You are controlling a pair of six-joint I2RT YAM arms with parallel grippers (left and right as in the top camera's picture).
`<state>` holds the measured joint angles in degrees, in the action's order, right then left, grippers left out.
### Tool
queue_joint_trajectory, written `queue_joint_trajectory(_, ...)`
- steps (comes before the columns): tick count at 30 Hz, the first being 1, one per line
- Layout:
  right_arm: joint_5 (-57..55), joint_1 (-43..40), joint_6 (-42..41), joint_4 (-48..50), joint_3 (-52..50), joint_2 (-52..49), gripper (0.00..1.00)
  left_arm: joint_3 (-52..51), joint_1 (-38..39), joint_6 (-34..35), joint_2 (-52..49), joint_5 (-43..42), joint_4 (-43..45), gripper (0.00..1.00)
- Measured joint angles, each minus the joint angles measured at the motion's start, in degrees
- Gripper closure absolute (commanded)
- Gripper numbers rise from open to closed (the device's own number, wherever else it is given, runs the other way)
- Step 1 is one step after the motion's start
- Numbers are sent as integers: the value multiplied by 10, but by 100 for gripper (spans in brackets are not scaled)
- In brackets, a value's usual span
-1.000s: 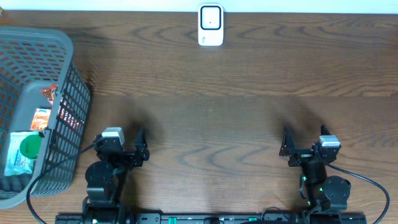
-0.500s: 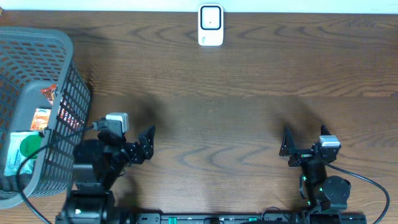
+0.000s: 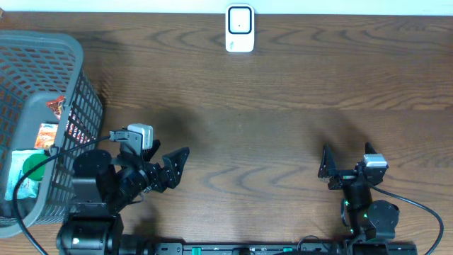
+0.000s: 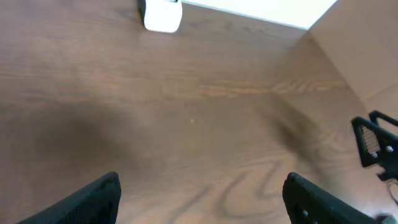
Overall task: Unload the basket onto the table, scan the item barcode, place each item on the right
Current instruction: 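Reach the left gripper into the basket and grasp the green-capped jar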
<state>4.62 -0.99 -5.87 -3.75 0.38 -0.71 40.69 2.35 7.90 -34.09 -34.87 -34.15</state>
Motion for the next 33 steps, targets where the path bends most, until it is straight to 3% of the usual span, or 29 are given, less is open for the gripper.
queue_joint_trajectory(8, 0, 0, 0, 0, 0, 0, 1, 206, 0, 0, -116, 11, -107, 16)
queue_joint_trajectory(13, -1, 0, 0, 0, 0, 0, 1, 379, 0, 0, -243, 120, -224, 16)
queue_joint_trajectory(19, -2, 0, 0, 0, 0, 0, 1, 554, -22, 38, -349, 278, -303, 16)
queue_joint_trajectory(25, -2, 0, 0, 0, 0, 0, 1, 688, -163, 124, -393, 402, -373, 16)
queue_joint_trajectory(30, -2, 0, 0, 0, 0, 0, 1, 698, -320, 192, -433, 431, -437, 16)
queue_joint_trajectory(33, -2, 0, 0, 0, 0, 0, 1, 675, -370, 215, -464, 439, -434, 16)
